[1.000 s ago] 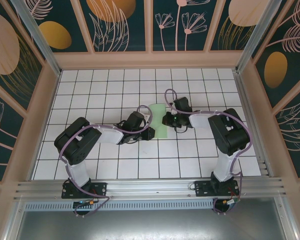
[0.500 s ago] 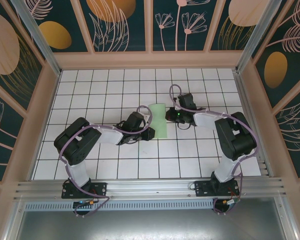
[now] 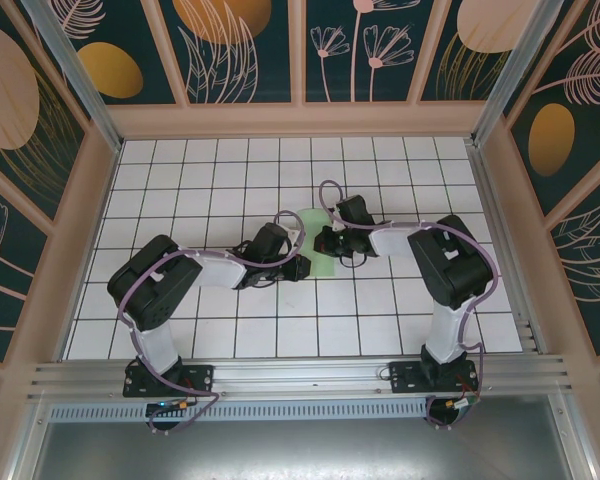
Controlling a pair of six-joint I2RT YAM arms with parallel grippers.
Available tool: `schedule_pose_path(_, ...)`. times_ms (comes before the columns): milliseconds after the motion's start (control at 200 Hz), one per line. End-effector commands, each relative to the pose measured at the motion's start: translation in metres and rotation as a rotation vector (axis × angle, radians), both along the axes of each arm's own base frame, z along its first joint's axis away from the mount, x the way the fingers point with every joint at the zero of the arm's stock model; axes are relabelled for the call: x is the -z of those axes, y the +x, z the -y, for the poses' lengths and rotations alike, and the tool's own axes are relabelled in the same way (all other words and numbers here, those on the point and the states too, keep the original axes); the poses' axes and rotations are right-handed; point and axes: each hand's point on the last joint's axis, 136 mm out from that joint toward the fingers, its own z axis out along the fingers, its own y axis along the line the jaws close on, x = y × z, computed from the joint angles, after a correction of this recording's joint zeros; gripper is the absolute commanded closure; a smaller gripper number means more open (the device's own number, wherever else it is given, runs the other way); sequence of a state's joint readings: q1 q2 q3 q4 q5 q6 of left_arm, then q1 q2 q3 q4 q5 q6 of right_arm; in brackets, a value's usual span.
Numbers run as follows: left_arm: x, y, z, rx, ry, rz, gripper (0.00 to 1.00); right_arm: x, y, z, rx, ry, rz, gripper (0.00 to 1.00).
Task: Fold a paper plane with a square sheet of paper (fold left side to right side)
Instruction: Fold the triangle a second time at the center of the table.
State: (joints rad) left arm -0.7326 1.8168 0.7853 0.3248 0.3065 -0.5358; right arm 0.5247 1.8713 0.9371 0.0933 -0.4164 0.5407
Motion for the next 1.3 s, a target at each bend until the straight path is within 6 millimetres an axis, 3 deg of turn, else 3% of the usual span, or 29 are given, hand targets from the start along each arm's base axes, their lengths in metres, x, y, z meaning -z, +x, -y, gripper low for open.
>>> schedule_pose_path(0, -0.019, -0.002, 0.006, 0.026, -0.027, -0.013, 0.75, 0.023, -0.006, 0.015, 0.035, -0.075, -0.063, 1.00)
schedule_pose_path(215, -0.041, -0.010, 0.019, 0.085, -0.112, -0.038, 0.75, 0.026, -0.009, 0.017, 0.028, -0.090, -0.070, 1.00)
schedule_pose_path(355, -0.031, -0.016, 0.020, 0.099, -0.110, -0.071, 0.75, 0.026, -0.008, 0.016, 0.026, -0.094, -0.066, 1.00)
schedule_pose_path(766, 0.000, -0.008, 0.012, 0.038, -0.035, -0.094, 0.74, 0.030, -0.012, 0.017, 0.017, -0.111, -0.074, 1.00)
schedule_pose_path(1296, 0.012, -0.016, -0.007, -0.024, 0.010, -0.121, 0.74, 0.033, -0.014, 0.023, 0.015, -0.140, -0.082, 1.00)
